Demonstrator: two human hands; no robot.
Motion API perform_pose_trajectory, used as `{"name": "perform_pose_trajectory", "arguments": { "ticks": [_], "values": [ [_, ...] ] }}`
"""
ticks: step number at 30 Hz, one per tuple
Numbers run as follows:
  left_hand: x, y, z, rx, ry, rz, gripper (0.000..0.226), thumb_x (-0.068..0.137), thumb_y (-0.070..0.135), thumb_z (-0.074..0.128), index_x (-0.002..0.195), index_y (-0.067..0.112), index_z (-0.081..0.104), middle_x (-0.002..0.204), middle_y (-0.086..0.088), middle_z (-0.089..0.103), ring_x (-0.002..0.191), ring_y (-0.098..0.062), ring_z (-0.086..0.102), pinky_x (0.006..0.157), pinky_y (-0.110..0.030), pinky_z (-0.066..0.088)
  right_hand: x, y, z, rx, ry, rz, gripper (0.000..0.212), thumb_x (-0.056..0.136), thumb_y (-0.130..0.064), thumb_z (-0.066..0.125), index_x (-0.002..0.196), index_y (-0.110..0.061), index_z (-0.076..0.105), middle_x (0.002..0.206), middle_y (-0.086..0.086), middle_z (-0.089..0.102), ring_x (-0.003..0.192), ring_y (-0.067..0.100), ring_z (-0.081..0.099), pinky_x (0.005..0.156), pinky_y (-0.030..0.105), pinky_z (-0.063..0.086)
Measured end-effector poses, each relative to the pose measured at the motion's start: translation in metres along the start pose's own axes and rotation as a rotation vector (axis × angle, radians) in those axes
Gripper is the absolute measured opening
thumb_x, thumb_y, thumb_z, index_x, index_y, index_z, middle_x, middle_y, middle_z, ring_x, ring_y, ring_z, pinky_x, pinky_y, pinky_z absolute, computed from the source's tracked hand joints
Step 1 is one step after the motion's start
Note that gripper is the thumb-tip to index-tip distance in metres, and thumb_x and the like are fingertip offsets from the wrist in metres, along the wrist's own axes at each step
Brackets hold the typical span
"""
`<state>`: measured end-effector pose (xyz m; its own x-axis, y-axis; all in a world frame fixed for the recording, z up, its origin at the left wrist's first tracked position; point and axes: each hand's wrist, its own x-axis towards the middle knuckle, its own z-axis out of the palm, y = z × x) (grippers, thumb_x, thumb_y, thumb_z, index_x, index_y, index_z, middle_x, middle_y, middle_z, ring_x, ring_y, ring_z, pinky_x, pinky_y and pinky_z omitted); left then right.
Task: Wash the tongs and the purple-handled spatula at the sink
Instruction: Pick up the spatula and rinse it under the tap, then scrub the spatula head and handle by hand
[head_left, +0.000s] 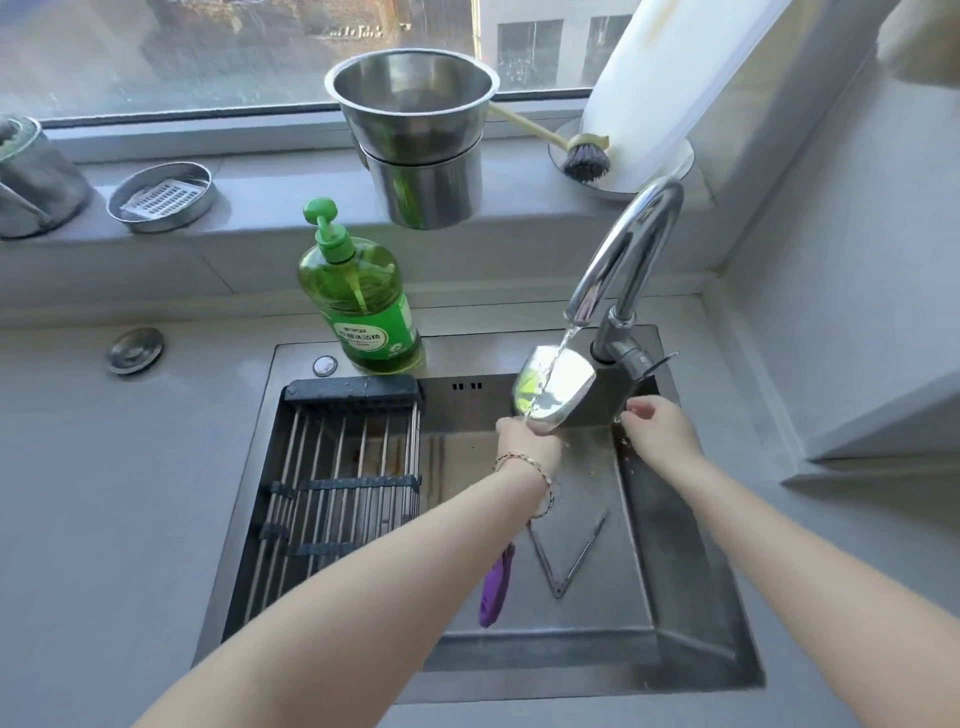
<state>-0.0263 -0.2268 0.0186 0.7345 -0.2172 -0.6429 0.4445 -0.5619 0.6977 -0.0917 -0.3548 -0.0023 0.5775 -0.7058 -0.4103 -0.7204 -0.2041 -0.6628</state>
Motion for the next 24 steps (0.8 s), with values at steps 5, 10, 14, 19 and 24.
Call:
{"name": "perform_pose_trajectory", "arguments": {
  "ticks": [5,10,14,19,24],
  "values": [
    [0.002,-0.010,-0.016,-0.006,0.014,0.041,0.035,0.091,0.004,0.048,0.069,0.022,0.028,0.073,0.004,0.037,0.074,-0.018,0.042,0.059,-0.020,0.037,0.018,-0.029,-0.017,0.188,0.155,0.063,0.031,0.091,-0.009,0.047,0.121,-0.002,0.047,0.111,0.017,0.055,0.101,0.033,0.051,0.078,0.033,0.038],
    [0.007,-0.019,-0.043,-0.103,0.035,0.050,0.024,0.084,0.013,0.066,0.078,0.017,0.043,0.074,0.002,0.049,0.063,-0.006,0.044,0.054,-0.017,0.035,0.033,-0.028,-0.005,0.252,0.170,0.131,0.018,0.084,-0.016,0.047,0.101,-0.016,0.040,0.085,0.003,0.050,0.082,0.026,0.046,0.071,0.031,0.034],
    [0.006,-0.024,-0.055,-0.083,0.044,0.074,0.023,0.077,0.010,0.071,0.078,0.016,0.050,0.077,0.000,0.055,0.064,-0.007,0.048,0.057,-0.017,0.039,0.043,-0.036,-0.004,0.269,0.149,0.139,0.030,0.084,-0.029,0.053,0.109,-0.022,0.037,0.089,-0.002,0.049,0.077,0.025,0.049,0.064,0.032,0.037],
    [-0.002,-0.029,-0.067,-0.043,0.093,0.148,0.026,0.074,0.010,0.076,0.073,0.015,0.051,0.070,0.004,0.052,0.065,-0.011,0.047,0.056,-0.014,0.038,0.038,-0.039,-0.015,0.231,0.031,0.085,0.059,0.086,-0.012,0.053,0.140,-0.016,0.030,0.138,0.006,0.040,0.111,0.025,0.045,0.077,0.026,0.033],
    [-0.002,-0.029,-0.073,-0.135,0.197,0.106,0.027,0.068,0.011,0.081,0.072,0.013,0.055,0.069,0.005,0.058,0.069,-0.012,0.054,0.059,-0.015,0.043,-0.017,-0.030,0.010,-0.154,-0.201,-0.094,0.056,0.085,-0.011,0.056,0.138,-0.007,0.040,0.135,0.012,0.051,0.126,0.026,0.047,0.096,0.028,0.039]
  ]
}}
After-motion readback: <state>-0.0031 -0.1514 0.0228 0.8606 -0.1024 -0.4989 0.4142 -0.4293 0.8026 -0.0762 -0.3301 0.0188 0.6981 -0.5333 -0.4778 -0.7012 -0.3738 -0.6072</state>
